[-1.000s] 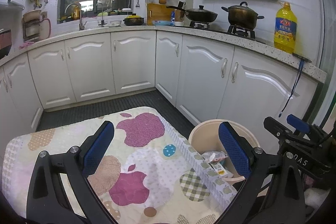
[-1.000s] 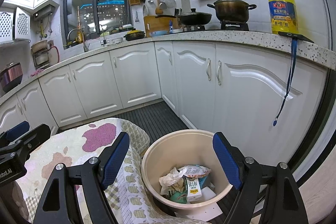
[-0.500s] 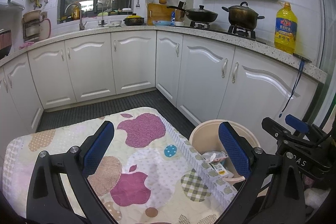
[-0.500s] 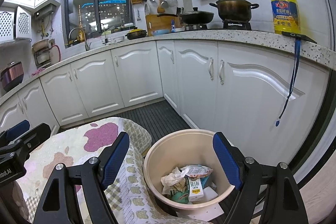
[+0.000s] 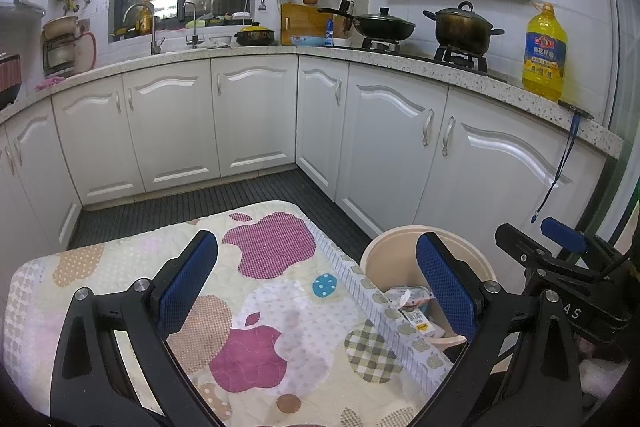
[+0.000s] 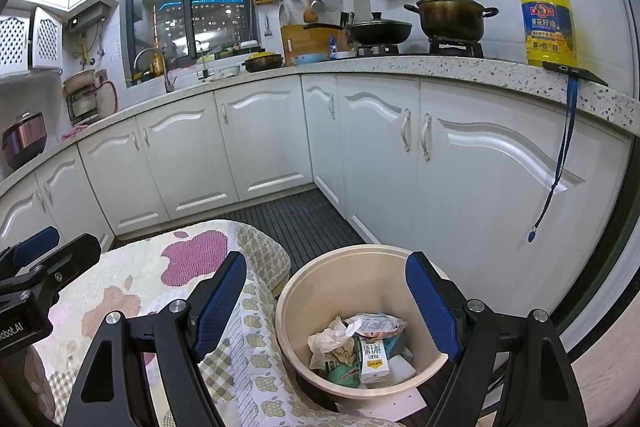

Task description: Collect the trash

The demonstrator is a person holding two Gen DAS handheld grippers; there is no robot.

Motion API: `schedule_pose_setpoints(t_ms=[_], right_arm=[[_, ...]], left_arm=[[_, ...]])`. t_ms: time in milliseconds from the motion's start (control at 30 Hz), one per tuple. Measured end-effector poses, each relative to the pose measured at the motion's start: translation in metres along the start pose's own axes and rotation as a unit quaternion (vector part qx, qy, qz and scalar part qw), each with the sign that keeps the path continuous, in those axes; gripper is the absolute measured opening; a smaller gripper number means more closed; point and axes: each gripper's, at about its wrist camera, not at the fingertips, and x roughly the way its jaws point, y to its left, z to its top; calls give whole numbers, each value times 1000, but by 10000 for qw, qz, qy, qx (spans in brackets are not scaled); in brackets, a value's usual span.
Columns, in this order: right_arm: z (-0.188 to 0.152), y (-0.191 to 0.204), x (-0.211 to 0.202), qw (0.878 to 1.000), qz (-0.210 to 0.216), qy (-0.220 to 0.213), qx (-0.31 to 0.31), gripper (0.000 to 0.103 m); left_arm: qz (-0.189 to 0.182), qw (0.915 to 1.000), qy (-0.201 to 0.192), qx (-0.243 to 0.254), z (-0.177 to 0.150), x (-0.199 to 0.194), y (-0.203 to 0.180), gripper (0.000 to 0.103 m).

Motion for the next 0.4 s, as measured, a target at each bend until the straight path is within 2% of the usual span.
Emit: schedule_pose_setpoints(t_ms=[400], right_arm=[[-2, 2, 4, 10000, -15, 71, -24, 80]], left_arm=[[25, 10000, -77, 40, -5, 1, 3, 100]])
